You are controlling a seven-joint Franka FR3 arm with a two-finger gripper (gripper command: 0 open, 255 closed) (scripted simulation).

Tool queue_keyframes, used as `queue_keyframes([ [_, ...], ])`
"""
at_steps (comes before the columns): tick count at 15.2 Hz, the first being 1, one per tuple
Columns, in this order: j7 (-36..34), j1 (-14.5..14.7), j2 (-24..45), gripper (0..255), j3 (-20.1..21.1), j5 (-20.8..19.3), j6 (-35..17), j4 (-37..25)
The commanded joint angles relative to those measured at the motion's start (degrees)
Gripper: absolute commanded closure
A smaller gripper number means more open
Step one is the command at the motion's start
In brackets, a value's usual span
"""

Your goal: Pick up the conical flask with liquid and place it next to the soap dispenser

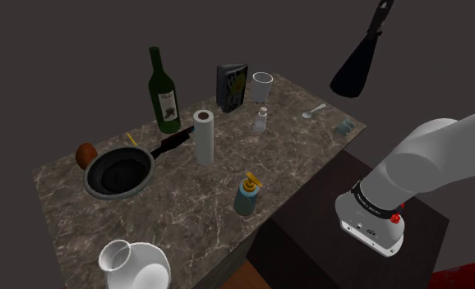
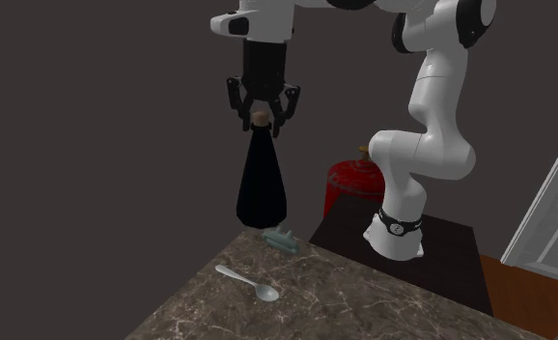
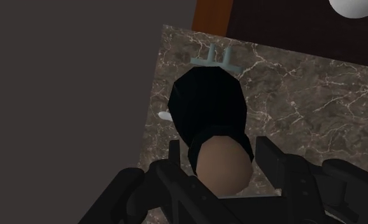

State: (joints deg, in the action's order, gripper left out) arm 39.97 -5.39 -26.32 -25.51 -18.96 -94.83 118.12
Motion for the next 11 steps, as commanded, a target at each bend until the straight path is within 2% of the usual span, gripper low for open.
queue_keyframes([
  [1, 0.27, 0.08, 0.13, 255, 0.19, 0.16, 1.4, -1.63],
  [11, 1.91, 0.61, 2.33, 255, 0.77, 1.23, 8.66, -11.13],
])
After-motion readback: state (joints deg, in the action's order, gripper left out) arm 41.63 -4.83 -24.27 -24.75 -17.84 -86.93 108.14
